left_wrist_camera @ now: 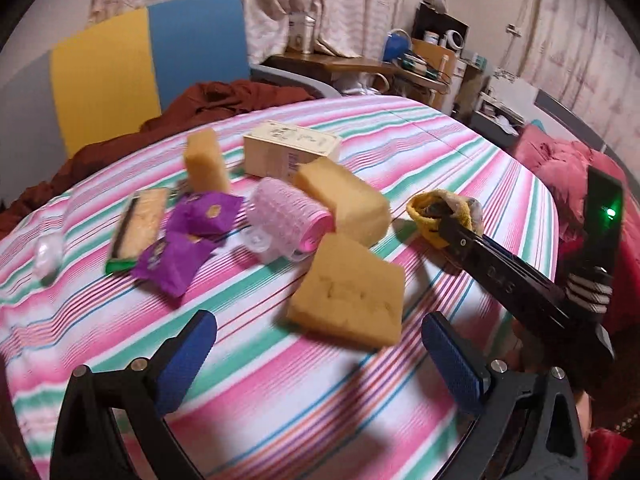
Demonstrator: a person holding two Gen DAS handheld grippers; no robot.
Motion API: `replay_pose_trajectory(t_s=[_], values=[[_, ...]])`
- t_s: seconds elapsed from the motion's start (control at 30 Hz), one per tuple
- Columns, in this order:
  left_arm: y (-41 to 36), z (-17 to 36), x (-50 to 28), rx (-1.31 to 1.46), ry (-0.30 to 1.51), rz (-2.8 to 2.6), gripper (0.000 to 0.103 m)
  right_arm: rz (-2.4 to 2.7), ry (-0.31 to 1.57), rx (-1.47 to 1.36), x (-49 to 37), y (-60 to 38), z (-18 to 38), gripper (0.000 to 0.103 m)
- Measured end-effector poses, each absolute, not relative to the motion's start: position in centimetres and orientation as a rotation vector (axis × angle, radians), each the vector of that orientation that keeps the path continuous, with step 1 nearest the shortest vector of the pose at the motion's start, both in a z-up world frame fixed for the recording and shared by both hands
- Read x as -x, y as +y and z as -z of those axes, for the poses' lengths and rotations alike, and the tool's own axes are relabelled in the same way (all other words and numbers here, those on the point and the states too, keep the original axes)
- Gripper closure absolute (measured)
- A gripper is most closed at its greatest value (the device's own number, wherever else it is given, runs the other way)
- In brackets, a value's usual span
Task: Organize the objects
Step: 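Grasp the square yellow sponge with the left tool while the right tool holds the bundle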
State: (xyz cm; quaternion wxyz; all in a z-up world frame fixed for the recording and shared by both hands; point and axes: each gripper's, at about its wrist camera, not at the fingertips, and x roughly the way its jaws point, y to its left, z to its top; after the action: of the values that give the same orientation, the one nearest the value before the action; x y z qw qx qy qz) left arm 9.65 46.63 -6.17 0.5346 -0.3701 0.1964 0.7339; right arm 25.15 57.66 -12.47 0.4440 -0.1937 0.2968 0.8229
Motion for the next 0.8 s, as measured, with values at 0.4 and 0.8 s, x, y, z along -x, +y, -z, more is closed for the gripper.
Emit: replay_pose_trajectory(t_s=[0.4,0.8], values=[[50.4,8.8,-11.0,0.729,0.707,-1.672,0.000,-2.017,0.749,0.459,-25.5,57.8,12.7,0.058],[50.4,9.6,-11.5,0.710,0.696,-1.666,0.033,-2.016,0.748,0.461,-25.5,57.8,12.7,0.058]])
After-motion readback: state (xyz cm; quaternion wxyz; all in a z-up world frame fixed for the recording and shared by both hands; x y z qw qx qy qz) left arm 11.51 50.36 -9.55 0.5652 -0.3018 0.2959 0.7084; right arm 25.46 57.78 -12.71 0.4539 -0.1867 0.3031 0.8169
